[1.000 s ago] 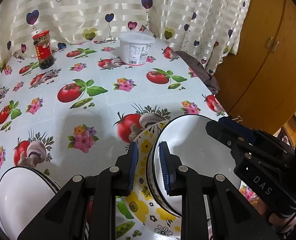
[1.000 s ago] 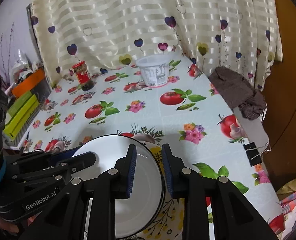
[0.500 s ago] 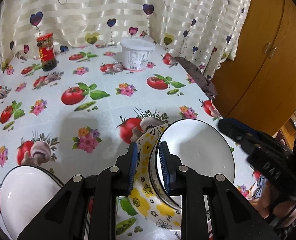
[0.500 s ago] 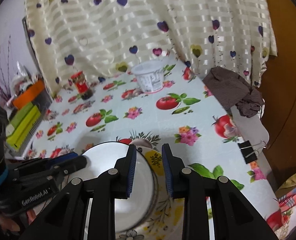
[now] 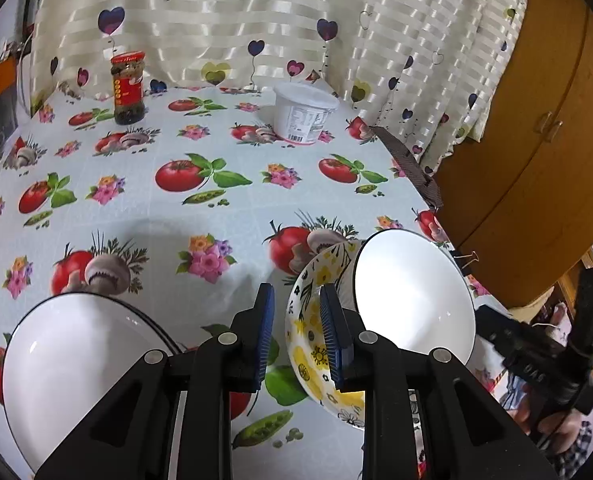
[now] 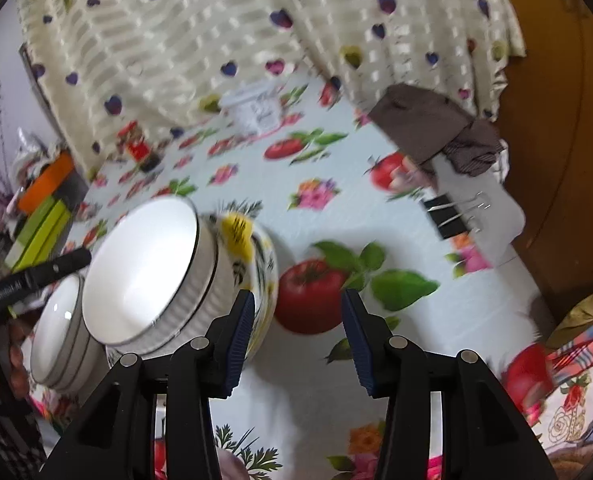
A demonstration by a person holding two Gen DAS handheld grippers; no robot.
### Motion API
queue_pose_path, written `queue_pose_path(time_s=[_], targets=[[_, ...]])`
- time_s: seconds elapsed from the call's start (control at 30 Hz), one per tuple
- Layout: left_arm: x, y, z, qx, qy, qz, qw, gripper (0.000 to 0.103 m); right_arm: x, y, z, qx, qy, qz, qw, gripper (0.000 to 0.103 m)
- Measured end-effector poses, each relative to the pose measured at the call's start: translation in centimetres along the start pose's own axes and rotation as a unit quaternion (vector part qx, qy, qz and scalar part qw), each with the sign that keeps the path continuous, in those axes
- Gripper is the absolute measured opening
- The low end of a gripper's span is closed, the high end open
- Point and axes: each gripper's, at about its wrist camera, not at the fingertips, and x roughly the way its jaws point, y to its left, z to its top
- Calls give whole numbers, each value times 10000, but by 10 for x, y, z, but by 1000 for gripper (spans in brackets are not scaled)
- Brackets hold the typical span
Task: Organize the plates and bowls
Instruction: 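Grip the floral plate rim with both grippers and lift the stack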
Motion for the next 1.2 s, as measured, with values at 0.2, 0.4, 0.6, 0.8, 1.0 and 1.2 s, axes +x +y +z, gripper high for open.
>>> queue_pose_path(time_s=[0.2, 0.4, 0.6, 0.8, 1.0, 1.2], targets=[[7, 5, -5, -114, 103, 146, 9998, 24, 25, 12, -4, -155, 291, 97, 9994, 44], [16, 3, -9, -131, 242, 189, 9994, 24, 43, 12, -2, -11, 485, 270, 9985, 20], [20, 0, -10, -149, 306, 217, 9992, 24, 40, 16, -1, -194, 411, 175, 9988, 13], [25, -11, -14, -92, 437, 149, 9989, 24, 32, -3, -1, -70, 336, 104, 9994, 12], [32, -26, -21, -49, 586, -64, 9983, 24, 20, -25, -3, 115, 284, 6, 9995, 12], [40, -38, -34, -115, 871, -389, 9954, 24, 14, -30, -5, -57, 257, -67, 9996, 12]])
